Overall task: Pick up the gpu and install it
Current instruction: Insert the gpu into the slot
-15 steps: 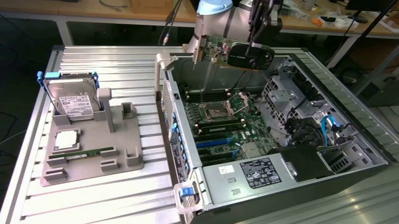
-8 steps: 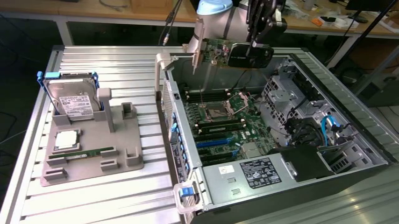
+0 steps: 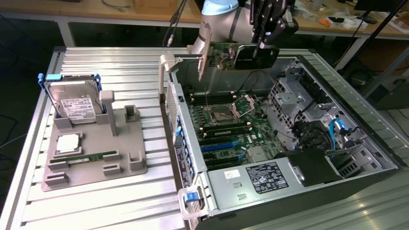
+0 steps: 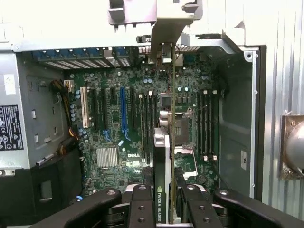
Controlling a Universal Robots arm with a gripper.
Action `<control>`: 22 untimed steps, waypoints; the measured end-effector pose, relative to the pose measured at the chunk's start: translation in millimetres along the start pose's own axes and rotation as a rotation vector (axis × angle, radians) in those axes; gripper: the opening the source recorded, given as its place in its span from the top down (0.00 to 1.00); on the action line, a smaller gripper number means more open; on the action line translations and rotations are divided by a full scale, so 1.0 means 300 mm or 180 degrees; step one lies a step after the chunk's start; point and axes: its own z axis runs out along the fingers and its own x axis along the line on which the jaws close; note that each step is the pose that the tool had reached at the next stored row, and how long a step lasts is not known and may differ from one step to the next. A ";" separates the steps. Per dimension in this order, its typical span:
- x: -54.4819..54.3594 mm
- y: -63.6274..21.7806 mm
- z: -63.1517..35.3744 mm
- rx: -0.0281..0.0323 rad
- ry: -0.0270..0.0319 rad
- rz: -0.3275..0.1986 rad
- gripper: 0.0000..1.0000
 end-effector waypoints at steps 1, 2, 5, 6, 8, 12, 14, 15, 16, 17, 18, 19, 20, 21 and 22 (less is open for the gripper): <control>0.000 0.000 0.000 -0.0001 -0.0002 -0.0055 0.73; 0.000 0.000 0.000 -0.0001 -0.0003 -0.0088 0.73; 0.000 0.000 0.000 -0.0002 -0.0004 -0.0094 0.73; 0.000 0.000 0.000 -0.0002 -0.0004 -0.0094 0.73; 0.000 -0.020 0.001 -0.0002 -0.0004 -0.0094 0.73; 0.000 -0.067 0.003 -0.0002 -0.0004 -0.0094 0.73; 0.000 -0.068 0.004 -0.0002 -0.0004 -0.0094 0.73; 0.000 -0.068 0.004 -0.0002 -0.0004 -0.0094 0.73; 0.000 -0.069 0.004 -0.0002 -0.0004 -0.0094 0.73; 0.000 -0.069 0.004 -0.0002 -0.0003 -0.0093 0.73; 0.000 -0.069 0.004 -0.0002 -0.0004 -0.0094 0.73; 0.000 -0.069 0.004 -0.0002 -0.0004 -0.0093 0.73; 0.000 -0.070 0.004 -0.0002 -0.0004 -0.0094 0.73; -0.001 -0.078 0.005 -0.0002 -0.0004 -0.0094 0.73; -0.001 -0.082 0.005 -0.0002 -0.0003 -0.0094 0.73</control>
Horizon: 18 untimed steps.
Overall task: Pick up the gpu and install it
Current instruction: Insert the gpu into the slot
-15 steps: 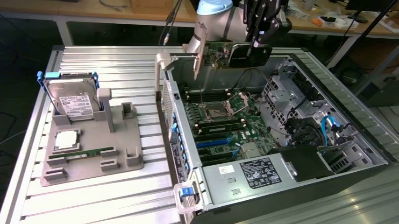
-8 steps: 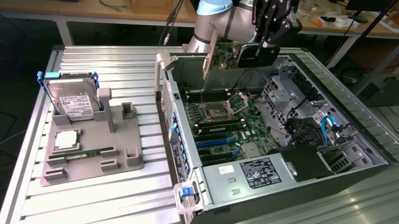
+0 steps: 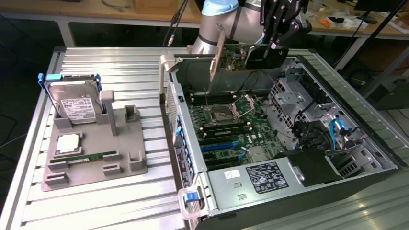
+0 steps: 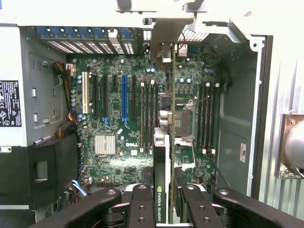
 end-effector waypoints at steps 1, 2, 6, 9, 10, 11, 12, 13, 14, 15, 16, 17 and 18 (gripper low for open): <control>0.000 0.000 0.000 0.0000 0.0000 0.0000 0.73; 0.000 0.000 0.000 0.0000 0.0000 0.0000 0.73; 0.015 0.000 0.002 0.0000 0.0000 0.0000 0.73; 0.047 0.001 0.007 0.0000 0.0000 0.0000 0.73; 0.056 0.001 0.010 0.0000 0.0000 0.0000 0.73; 0.063 0.002 0.018 0.0000 -0.0001 0.0000 0.73; 0.069 0.002 0.023 0.0000 0.0000 0.0000 0.73; 0.073 0.003 0.031 0.0000 0.0000 0.0000 0.73; 0.076 0.003 0.037 0.0000 -0.0001 0.0000 0.73; 0.080 0.003 0.043 0.0000 0.0000 0.0000 0.73; 0.084 0.004 0.050 0.0000 0.0000 0.0000 0.73; 0.087 0.004 0.056 0.0000 0.0000 0.0000 0.73; 0.090 0.004 0.062 0.0000 -0.0001 0.0000 0.73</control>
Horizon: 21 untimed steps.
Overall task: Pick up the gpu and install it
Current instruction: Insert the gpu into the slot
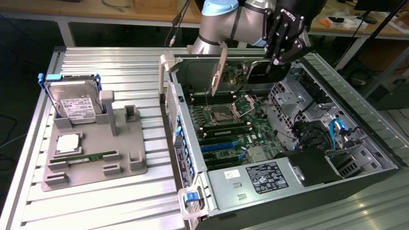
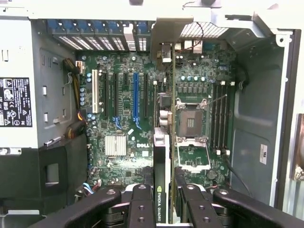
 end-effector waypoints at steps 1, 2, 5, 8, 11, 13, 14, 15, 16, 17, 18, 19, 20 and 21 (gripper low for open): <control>0.002 0.000 0.006 0.0000 0.0000 0.0000 0.73; 0.003 0.001 0.012 0.0000 0.0001 0.0000 0.73; 0.012 0.002 0.035 0.0000 0.0000 0.0000 0.73; 0.025 0.003 0.063 0.0000 0.0000 0.0000 0.73; 0.036 0.004 0.080 0.0000 0.0000 0.0000 0.73; 0.043 0.005 0.093 0.0000 0.0000 0.0000 0.73; 0.047 0.005 0.099 0.0000 0.0000 0.0000 0.73; 0.050 0.005 0.104 0.0000 0.0000 0.0000 0.73; 0.053 0.005 0.110 0.0000 0.0000 0.0000 0.73; 0.056 0.006 0.115 0.0000 0.0000 0.0000 0.73; 0.060 0.006 0.121 0.0000 0.0000 0.0000 0.73; 0.064 0.006 0.127 0.0000 0.0000 0.0000 0.73; 0.067 0.006 0.133 0.0000 0.0000 0.0000 0.73; 0.072 0.007 0.142 0.0000 0.0000 0.0000 0.73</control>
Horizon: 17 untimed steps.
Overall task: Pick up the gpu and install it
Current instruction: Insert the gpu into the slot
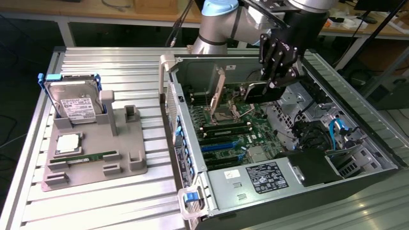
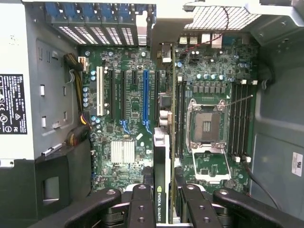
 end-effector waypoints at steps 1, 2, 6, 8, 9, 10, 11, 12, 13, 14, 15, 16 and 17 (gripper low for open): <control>0.002 0.000 0.005 0.0000 0.0000 0.0000 0.73; 0.005 0.001 0.012 0.0000 0.0000 0.0000 0.73; 0.012 0.002 0.036 0.0000 0.0000 0.0000 0.73; 0.015 0.002 0.047 0.0000 0.0000 0.0000 0.73; 0.017 0.002 0.054 0.0000 0.0000 0.0000 0.73; 0.019 0.003 0.060 0.0000 0.0000 0.0000 0.73; 0.021 0.003 0.066 0.0000 0.0000 0.0000 0.73; 0.023 0.003 0.072 0.0000 0.0000 0.0000 0.73; 0.024 0.004 0.078 0.0000 0.0000 0.0000 0.73; 0.026 0.004 0.084 0.0000 0.0000 0.0000 0.73; 0.028 0.004 0.089 0.0000 0.0000 0.0000 0.73; 0.030 0.005 0.098 0.0000 0.0000 0.0000 0.73; 0.032 0.005 0.104 0.0000 0.0000 0.0000 0.73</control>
